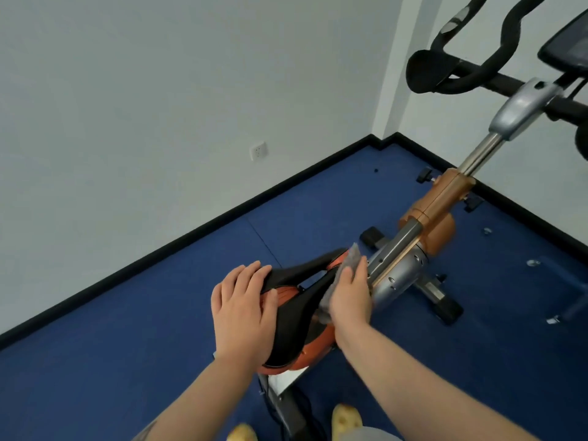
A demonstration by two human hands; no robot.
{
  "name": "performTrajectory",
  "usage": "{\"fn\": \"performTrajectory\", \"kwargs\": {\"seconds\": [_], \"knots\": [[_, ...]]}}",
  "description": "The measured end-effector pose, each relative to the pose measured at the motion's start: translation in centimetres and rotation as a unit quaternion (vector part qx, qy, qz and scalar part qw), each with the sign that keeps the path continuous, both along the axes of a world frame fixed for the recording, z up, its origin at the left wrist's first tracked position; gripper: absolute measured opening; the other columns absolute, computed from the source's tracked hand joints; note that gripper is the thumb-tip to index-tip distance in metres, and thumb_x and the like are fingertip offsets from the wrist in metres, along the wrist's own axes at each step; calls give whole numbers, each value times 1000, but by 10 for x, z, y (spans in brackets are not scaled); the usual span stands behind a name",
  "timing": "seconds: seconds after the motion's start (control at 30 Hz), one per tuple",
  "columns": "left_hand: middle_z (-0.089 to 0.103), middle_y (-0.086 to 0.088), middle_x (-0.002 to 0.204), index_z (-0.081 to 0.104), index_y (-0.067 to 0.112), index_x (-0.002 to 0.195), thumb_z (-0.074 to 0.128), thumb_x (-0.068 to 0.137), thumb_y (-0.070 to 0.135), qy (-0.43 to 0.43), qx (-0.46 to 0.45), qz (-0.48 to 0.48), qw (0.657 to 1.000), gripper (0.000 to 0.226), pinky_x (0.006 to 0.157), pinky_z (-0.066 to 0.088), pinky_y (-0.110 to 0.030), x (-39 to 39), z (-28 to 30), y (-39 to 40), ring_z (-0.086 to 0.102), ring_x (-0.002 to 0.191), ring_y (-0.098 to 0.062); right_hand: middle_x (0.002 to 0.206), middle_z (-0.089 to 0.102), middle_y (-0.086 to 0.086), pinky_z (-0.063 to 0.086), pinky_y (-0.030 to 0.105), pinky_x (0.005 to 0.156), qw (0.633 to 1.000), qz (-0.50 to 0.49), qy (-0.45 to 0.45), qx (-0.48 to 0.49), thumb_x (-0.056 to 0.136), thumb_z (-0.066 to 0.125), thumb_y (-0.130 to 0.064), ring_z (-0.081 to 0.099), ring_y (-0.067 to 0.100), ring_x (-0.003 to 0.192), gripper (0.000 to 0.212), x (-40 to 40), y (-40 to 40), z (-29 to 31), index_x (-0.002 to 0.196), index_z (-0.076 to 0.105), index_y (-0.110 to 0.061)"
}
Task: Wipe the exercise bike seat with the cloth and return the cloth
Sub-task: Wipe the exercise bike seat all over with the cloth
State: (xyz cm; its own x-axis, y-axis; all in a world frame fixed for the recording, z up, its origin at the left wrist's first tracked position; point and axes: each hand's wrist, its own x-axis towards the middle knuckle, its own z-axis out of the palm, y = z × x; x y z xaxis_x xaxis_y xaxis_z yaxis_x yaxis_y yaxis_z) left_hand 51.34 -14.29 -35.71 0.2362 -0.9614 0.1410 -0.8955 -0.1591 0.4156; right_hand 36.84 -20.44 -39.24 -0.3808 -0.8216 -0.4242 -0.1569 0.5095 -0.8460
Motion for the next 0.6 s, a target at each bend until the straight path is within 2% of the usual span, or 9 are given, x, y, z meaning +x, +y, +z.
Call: {"fn": "performTrajectory", "kwargs": {"seconds": [0.07,0.13,0.2,0.23,0.33,0.4,0.47,0.53,0.6], "knots": [[47,12,137,48,31,129,44,92,34,3,2,-1,1000,38,109,12,-31,-1,-1,0,30,130,-11,138,51,15,40,45,99,1000,-14,-4,26,99,27,-41,51,37,119,52,3,2,-3,150,17,-38],[50,12,134,50,30,126,45,90,36,-8,4,-11,1000,37,108,17,-34,1,0,-2,34,127,-14,143,47,12,36,48,108,995,-45,-71,54,98,24,-43,47,36,126,51,2,-14,-5,148,28,-30],[54,13,124,52,32,120,45,89,37,-39,10,-42,998,33,100,22,-34,9,2,-7,39,116,-16,141,50,13,35,49,109,984,-89,-134,80,99,23,-45,48,35,126,52,3,-26,0,143,38,-21],[55,13,116,53,32,116,45,88,36,-50,13,-66,997,29,94,24,-32,16,3,-12,40,108,-16,141,49,14,35,50,109,982,-92,-137,90,98,23,-45,47,35,126,53,6,-25,2,143,37,-20],[52,10,94,54,29,100,44,89,33,-89,14,-162,983,16,83,30,-32,39,10,-35,41,91,-18,151,35,15,27,49,113,996,-26,-20,84,98,24,-46,36,35,136,57,28,12,8,148,27,-19],[48,8,88,52,27,93,44,88,33,-93,20,-217,971,11,80,32,-33,48,11,-51,42,87,-19,149,38,14,29,48,112,998,7,5,60,97,26,-46,37,34,134,57,46,48,11,149,21,-24],[46,7,87,49,26,90,45,87,32,-66,26,-252,965,8,80,33,-33,50,9,-58,41,87,-19,139,50,14,37,49,107,997,23,-22,66,97,29,-44,48,35,125,52,53,61,13,147,23,-30],[49,9,97,51,27,97,43,88,29,-27,23,-276,960,12,84,35,-32,52,2,-61,42,94,-17,134,52,18,38,48,106,998,-2,-17,65,98,32,-40,50,36,122,49,50,48,13,142,35,-18],[51,10,117,52,27,113,41,90,28,8,25,-299,954,26,92,36,-30,55,-4,-62,41,112,-13,134,49,24,35,47,107,997,-44,-4,65,100,29,-36,46,38,123,49,47,31,18,133,43,-2]]}}
